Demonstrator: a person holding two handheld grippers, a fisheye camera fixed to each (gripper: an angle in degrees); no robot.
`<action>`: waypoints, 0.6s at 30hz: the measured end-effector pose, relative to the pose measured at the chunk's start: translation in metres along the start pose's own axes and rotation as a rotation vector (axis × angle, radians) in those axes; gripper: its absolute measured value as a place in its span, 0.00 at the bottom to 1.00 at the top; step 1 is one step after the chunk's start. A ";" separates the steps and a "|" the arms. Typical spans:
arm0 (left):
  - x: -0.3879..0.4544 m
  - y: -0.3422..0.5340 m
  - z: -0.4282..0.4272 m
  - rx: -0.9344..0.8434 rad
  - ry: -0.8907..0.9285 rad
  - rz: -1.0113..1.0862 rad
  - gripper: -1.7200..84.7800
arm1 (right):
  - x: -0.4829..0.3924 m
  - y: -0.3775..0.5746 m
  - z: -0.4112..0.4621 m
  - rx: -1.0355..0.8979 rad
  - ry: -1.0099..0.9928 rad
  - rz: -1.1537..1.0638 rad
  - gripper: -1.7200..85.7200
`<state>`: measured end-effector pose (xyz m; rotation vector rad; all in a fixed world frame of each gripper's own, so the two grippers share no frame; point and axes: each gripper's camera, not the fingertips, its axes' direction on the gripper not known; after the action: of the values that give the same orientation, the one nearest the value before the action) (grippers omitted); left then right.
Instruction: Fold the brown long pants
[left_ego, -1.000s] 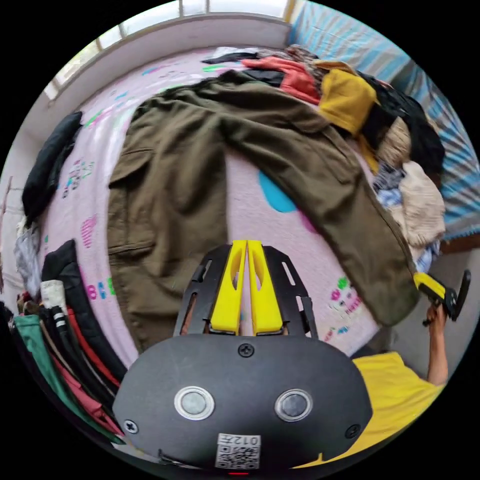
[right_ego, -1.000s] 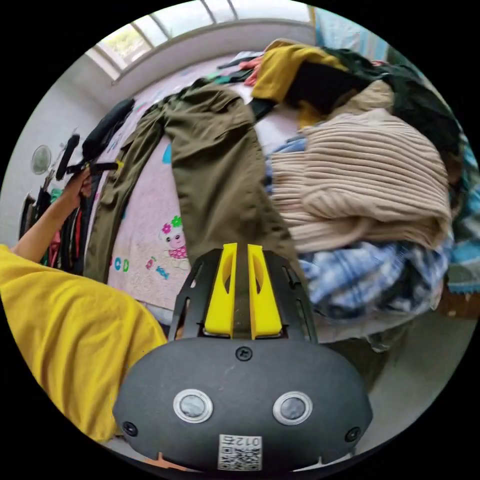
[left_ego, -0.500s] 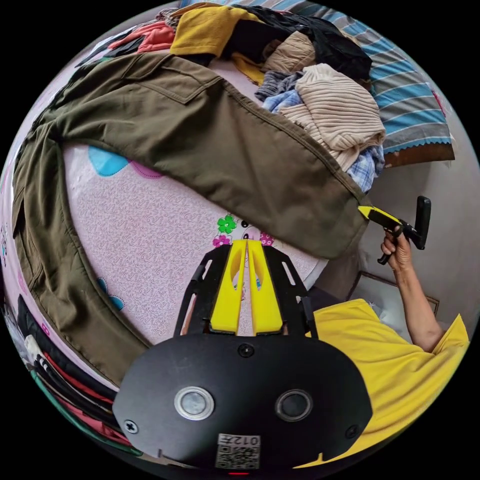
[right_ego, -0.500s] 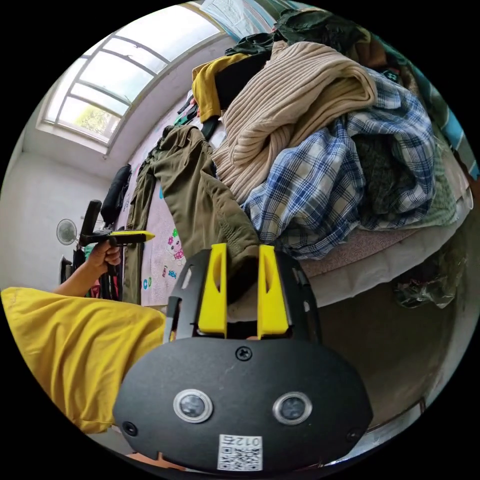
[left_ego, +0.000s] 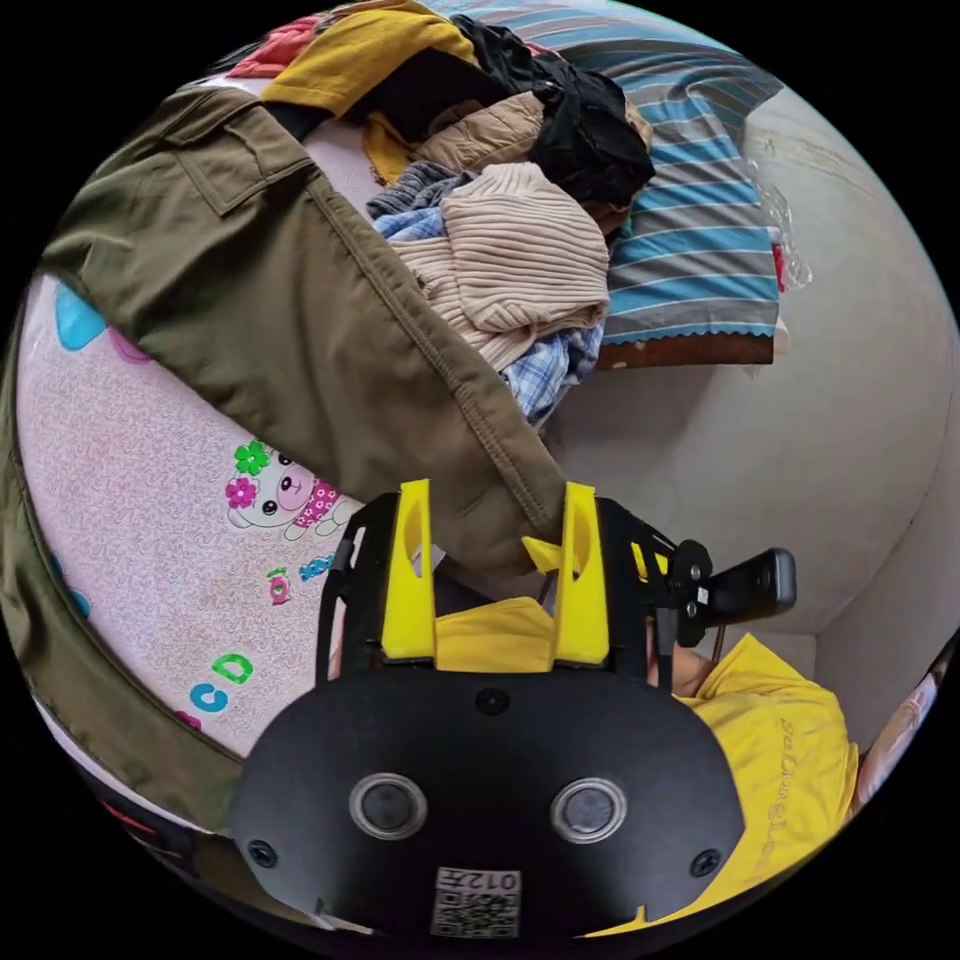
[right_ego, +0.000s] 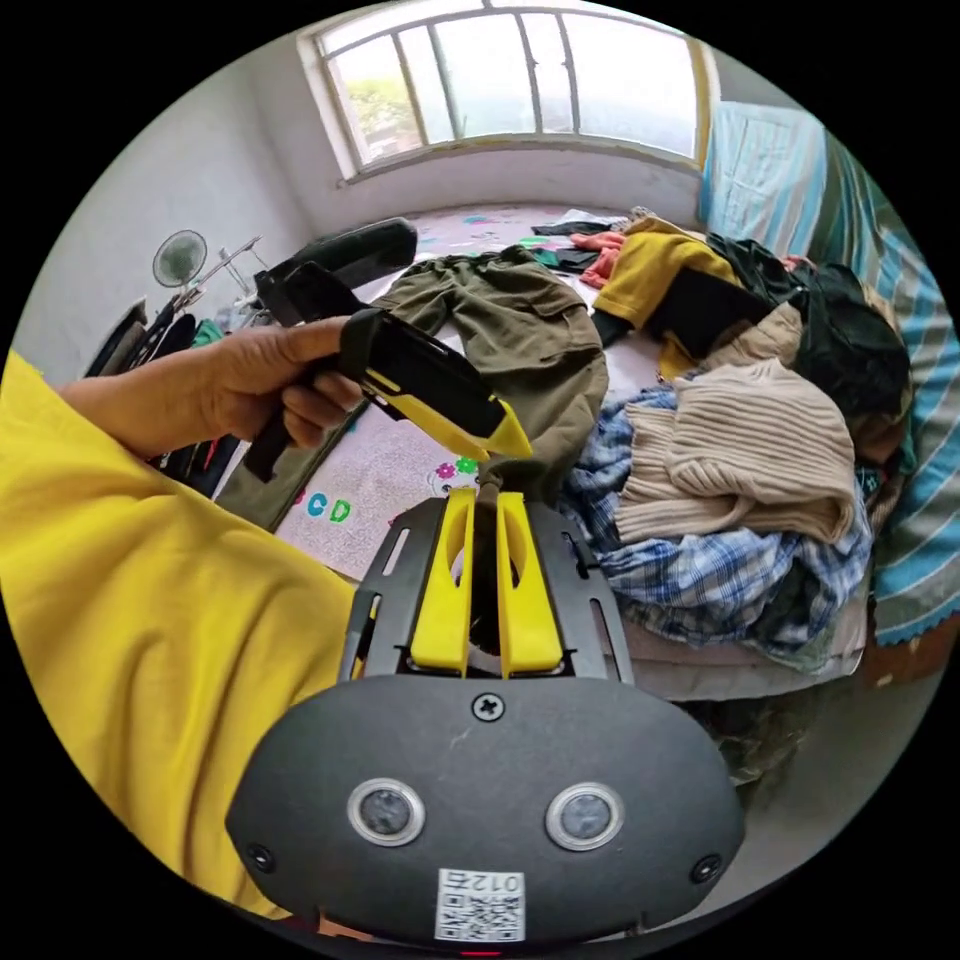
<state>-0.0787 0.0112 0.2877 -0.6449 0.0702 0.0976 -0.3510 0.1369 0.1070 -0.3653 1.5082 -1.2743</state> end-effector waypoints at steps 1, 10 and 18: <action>-0.008 0.002 -0.005 0.011 0.016 -0.029 0.22 | -0.008 -0.004 0.007 -0.010 -0.022 -0.048 0.04; -0.027 0.019 -0.010 -0.106 -0.216 -0.036 0.12 | -0.042 -0.015 0.051 0.031 -0.242 -0.274 0.04; -0.044 0.082 -0.071 -0.031 -0.302 -0.007 0.06 | 0.107 -0.027 0.121 0.115 -0.756 0.018 0.06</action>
<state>-0.1341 0.0311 0.1865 -0.6550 -0.2248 0.1886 -0.2993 -0.0180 0.0932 -0.6658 0.7905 -1.0313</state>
